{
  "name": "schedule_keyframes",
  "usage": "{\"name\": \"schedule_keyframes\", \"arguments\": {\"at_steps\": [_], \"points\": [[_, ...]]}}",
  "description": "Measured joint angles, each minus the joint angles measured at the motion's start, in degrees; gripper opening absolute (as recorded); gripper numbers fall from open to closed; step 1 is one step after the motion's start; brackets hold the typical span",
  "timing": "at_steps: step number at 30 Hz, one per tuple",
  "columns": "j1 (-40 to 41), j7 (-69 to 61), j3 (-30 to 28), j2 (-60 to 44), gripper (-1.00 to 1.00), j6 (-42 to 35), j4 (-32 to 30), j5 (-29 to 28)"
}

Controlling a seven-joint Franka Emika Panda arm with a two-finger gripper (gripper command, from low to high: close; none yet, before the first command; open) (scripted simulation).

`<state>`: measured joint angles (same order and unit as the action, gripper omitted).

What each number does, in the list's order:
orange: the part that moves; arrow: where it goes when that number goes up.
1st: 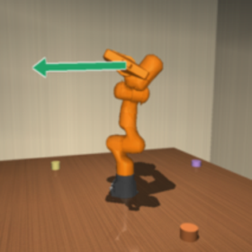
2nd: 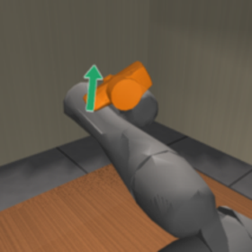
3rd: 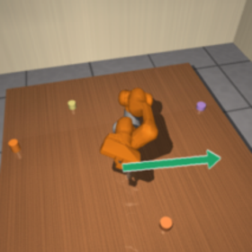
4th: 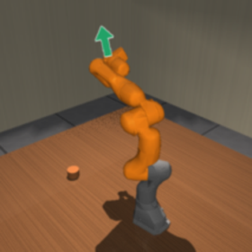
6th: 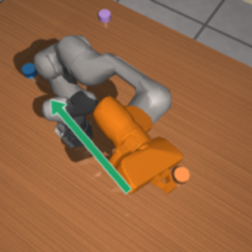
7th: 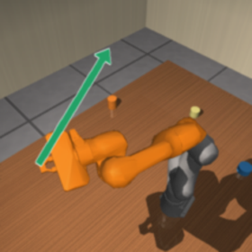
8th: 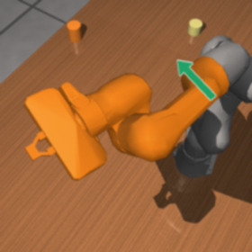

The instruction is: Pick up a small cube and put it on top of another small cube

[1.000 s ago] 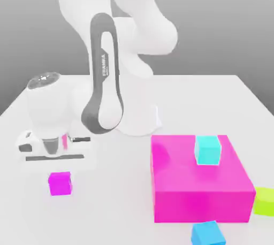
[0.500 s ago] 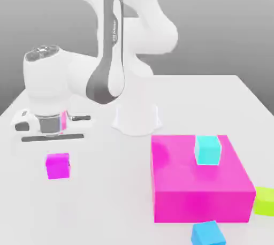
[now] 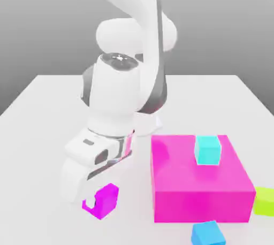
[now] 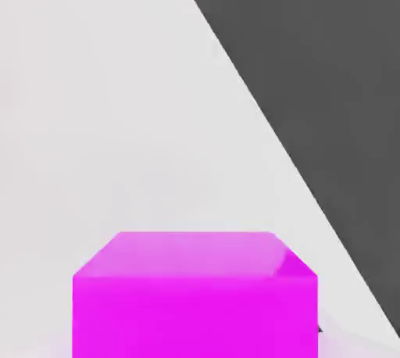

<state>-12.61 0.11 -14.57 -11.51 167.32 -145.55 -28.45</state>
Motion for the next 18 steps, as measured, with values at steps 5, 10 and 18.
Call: {"name": "schedule_keyframes", "arguments": {"at_steps": [5,10,18], "points": [[-7.6,-1.2,3.5,-2.3,-1.00,-0.7,4.8,-7.7],[-14.9,-2.8,7.3,-4.5,-1.00,-1.7,9.6,-14.9],[-18.8,-4.8,19.2,-5.6,-1.00,-7.7,12.0,-3.0]]}}
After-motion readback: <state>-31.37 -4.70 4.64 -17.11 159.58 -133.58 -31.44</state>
